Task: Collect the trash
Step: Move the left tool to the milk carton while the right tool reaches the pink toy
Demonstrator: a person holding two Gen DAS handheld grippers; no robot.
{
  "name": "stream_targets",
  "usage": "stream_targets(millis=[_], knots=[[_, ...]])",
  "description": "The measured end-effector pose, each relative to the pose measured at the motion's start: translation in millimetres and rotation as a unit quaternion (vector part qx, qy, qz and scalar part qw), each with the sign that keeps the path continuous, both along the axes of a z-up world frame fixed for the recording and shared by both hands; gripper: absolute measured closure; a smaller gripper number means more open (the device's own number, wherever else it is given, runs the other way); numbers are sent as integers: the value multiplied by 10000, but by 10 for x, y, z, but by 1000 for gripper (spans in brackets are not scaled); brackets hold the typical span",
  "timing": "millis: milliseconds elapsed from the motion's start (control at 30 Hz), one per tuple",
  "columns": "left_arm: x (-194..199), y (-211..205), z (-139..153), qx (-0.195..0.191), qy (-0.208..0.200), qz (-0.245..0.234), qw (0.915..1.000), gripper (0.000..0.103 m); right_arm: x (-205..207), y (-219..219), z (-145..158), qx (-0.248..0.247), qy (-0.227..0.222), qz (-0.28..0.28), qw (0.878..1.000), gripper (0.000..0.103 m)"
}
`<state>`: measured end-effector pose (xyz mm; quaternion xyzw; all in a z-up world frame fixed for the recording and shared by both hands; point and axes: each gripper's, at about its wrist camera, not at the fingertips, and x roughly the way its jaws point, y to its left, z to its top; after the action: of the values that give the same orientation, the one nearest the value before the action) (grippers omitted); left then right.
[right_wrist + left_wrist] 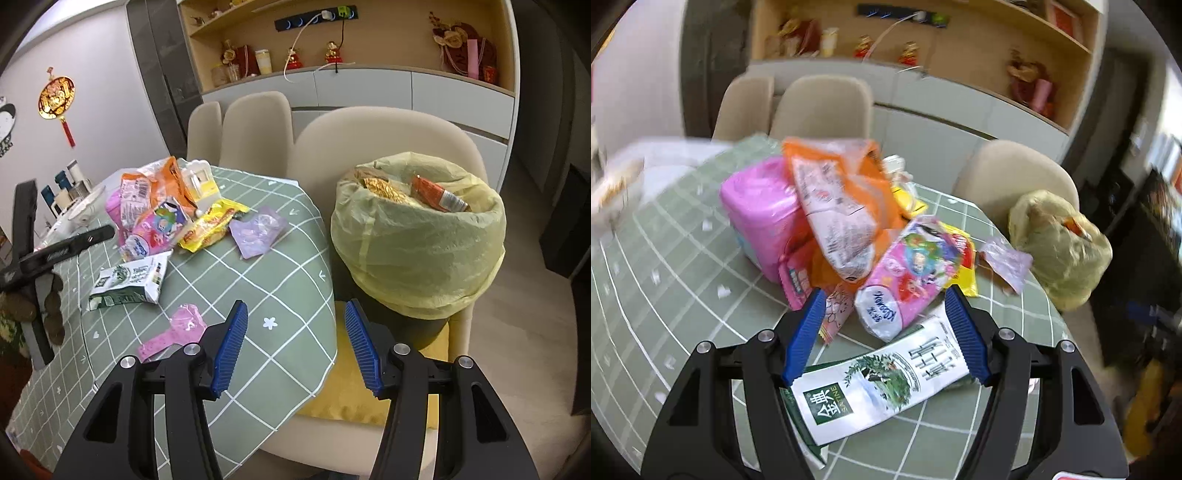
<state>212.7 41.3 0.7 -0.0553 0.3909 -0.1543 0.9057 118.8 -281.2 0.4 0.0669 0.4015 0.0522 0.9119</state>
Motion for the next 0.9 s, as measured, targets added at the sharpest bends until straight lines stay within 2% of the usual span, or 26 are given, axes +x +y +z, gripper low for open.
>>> stream_targets(millis=[67,200,300,433,500,600,700,800,900], knots=[[5,59,-35,-152,89,-37,9998,39,-5,38,-19,127,72,3,9999,51],[-34,177,-163,175,138,-16,9997,39,48,318,-202,499,511,131,9974,51],[-79,363,-259,-18,365,195,9991,39,127,689,-448,800,930,414,9916,51],[-222,486,-276,-187,347,216,9990,39,261,954,-628,978,1233,335,9870,51],[-257,519,-284,-184,330,189,9991,39,355,1076,-602,822,1047,238,9908,51],[-260,569,-294,-316,325,194,9988,39,502,1239,-605,519,1028,304,9929,51],[-177,576,-309,-363,304,233,9986,39,532,1415,-628,-27,956,516,9941,50],[-75,557,-381,-310,335,161,9988,39,417,1513,-642,-606,860,1034,9891,50],[-25,545,-509,-409,565,100,9975,39,259,1499,-649,-982,766,1513,9806,50]])
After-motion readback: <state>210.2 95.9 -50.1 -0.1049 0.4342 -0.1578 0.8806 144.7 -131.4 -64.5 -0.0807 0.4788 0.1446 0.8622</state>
